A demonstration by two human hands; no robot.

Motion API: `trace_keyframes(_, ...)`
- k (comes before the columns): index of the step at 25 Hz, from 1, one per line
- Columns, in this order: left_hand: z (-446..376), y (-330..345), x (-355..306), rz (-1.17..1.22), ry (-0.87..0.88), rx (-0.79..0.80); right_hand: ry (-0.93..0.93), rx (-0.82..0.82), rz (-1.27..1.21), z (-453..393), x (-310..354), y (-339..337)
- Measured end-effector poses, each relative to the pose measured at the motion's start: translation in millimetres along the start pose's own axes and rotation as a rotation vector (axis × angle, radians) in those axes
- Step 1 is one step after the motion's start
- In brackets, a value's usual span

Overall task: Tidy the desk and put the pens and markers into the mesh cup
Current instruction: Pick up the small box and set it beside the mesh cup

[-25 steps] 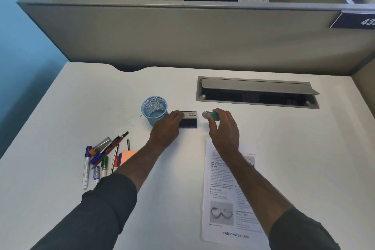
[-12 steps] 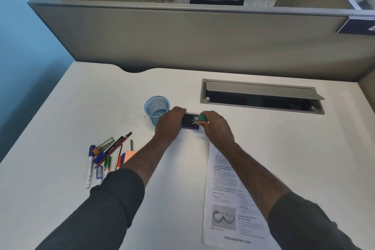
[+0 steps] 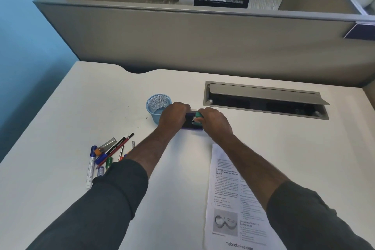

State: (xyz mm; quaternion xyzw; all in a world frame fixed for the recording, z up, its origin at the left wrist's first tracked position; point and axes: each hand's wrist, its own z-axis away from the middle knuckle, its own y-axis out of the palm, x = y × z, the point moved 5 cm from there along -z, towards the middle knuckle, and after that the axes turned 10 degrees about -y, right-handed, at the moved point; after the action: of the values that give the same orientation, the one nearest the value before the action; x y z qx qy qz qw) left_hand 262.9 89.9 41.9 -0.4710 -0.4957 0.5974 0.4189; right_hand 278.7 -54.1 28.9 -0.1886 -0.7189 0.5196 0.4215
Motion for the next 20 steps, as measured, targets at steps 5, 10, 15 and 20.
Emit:
trace_keyframes(5,-4,0,2,0.024,-0.001,-0.005,-0.166,0.07,0.259,2,13,8)
trace_keyframes(10,-6,1,1,0.037,0.004,-0.004,-0.238,0.136,0.657,6,23,11)
trace_keyframes(15,-7,1,1,0.036,0.007,-0.013,-0.217,0.134,0.656,7,23,15)
trace_keyframes(20,-8,2,1,0.033,0.009,-0.011,-0.197,0.102,0.63,10,21,23)
